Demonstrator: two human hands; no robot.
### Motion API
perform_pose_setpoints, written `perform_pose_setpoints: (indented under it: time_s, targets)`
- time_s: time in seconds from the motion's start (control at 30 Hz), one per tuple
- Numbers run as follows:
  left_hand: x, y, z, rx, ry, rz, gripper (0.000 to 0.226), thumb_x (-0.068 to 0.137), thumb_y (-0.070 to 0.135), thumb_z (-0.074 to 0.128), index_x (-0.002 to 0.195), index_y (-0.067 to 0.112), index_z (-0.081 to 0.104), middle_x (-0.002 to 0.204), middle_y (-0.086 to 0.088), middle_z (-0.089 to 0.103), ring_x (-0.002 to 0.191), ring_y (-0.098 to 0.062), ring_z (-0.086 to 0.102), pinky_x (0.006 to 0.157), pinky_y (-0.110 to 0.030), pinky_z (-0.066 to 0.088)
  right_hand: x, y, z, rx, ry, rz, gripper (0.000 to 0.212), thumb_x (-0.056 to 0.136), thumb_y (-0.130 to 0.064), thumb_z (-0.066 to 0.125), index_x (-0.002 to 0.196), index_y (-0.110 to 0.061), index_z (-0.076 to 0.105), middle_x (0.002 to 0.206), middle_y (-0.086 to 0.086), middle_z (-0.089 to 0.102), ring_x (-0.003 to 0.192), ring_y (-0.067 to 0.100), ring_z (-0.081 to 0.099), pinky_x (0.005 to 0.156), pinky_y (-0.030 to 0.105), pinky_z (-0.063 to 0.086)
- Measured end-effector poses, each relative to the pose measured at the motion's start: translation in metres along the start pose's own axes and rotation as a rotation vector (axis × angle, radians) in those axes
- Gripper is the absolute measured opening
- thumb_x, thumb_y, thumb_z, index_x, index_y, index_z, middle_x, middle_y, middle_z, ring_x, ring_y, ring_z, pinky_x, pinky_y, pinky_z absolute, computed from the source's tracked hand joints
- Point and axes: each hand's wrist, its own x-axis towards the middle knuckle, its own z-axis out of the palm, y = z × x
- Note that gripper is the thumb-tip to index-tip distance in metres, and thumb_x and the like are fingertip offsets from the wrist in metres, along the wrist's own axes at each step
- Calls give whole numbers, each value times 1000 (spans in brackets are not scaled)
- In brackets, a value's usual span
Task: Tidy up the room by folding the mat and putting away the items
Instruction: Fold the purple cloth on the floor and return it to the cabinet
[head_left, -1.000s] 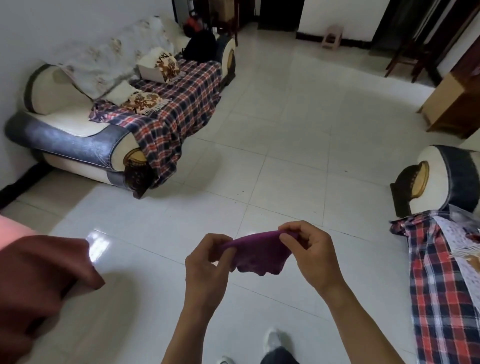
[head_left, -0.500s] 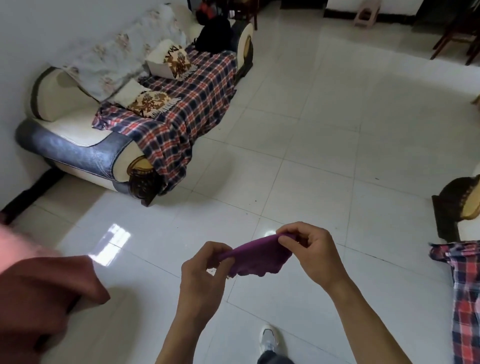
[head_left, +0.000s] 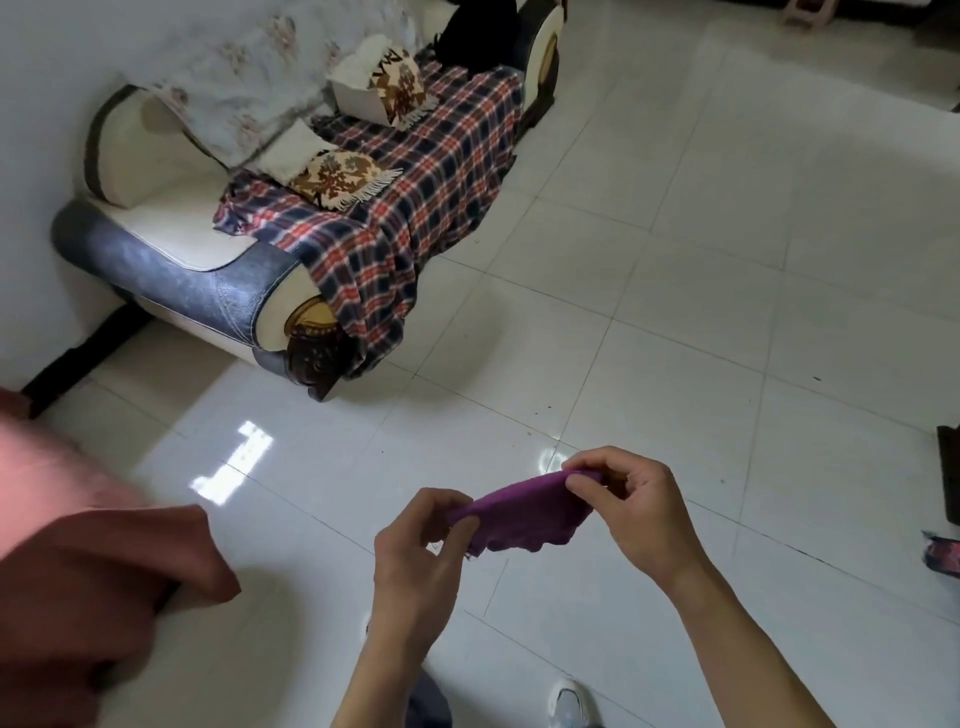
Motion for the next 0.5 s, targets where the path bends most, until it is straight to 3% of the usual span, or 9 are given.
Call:
perform_pose_setpoints:
  time_s: [0.17, 0.3, 0.5]
  targets:
    - [59, -23, -69, -29, -38, 5, 28, 85, -10, 66, 86, 18, 69, 72, -4, 71, 66, -24, 70, 67, -35, 57, 30, -19, 81, 12, 30, 36, 21, 88, -3, 71, 86, -24, 77, 81, -5, 74, 76, 14, 68, 70, 18, 52]
    - [110, -41, -122, -1, -59, 28, 30, 83, -10, 68, 86, 21, 69, 73, 2, 70, 65, -20, 69, 64, -29, 55, 52, -34, 147, 29, 108, 65, 21, 88, -5, 72, 86, -26, 77, 79, -4, 73, 74, 19, 67, 68, 19, 52]
    - [162, -79, -182, -24, -60, 50, 26, 86, -9, 67, 88, 18, 69, 73, 0, 71, 69, -22, 70, 68, -35, 56, 86, -42, 232, 61, 132, 45, 23, 87, -5, 73, 86, -28, 77, 76, -6, 72, 68, 13, 63, 63, 15, 48]
